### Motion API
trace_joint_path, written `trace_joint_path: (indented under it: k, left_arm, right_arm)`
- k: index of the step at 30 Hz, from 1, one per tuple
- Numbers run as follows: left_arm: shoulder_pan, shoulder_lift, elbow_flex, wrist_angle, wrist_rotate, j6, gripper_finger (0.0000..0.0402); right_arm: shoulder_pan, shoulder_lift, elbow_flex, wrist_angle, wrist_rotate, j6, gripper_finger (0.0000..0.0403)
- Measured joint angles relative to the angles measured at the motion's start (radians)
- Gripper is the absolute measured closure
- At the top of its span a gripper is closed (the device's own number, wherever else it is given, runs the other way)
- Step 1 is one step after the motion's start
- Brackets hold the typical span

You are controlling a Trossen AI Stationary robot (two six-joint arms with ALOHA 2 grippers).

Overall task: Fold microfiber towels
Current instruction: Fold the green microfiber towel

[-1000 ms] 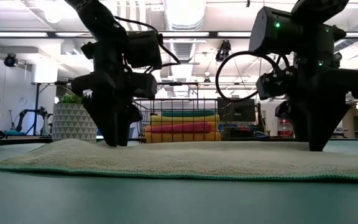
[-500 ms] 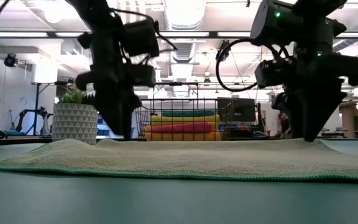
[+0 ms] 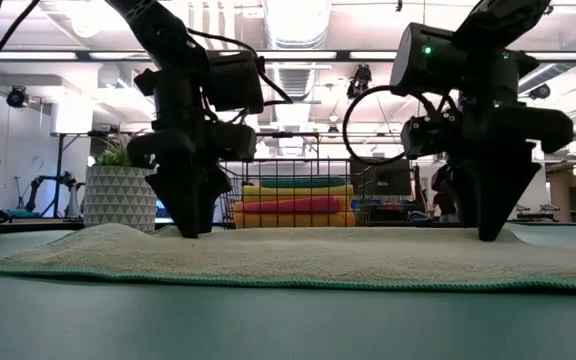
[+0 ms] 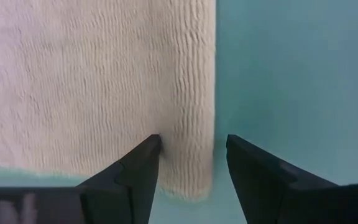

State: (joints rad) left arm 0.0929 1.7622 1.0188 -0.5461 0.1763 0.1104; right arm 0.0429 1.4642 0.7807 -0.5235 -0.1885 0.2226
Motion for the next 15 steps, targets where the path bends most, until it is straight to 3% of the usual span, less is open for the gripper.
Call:
trace_joint_path:
  k: [5,15]
  left_arm:
    - [-0.008,0.000,0.001,0.006,0.031,-0.024,0.0236]
    - [-0.029,0.004,0.000,0.006,0.154,-0.027,0.0372]
  right_arm:
    - [0.000,0.027,0.001,0.036,-0.029,0.009,0.0236]
    - [0.000,0.035,0.002,0.034,-0.062,0.036,0.0298]
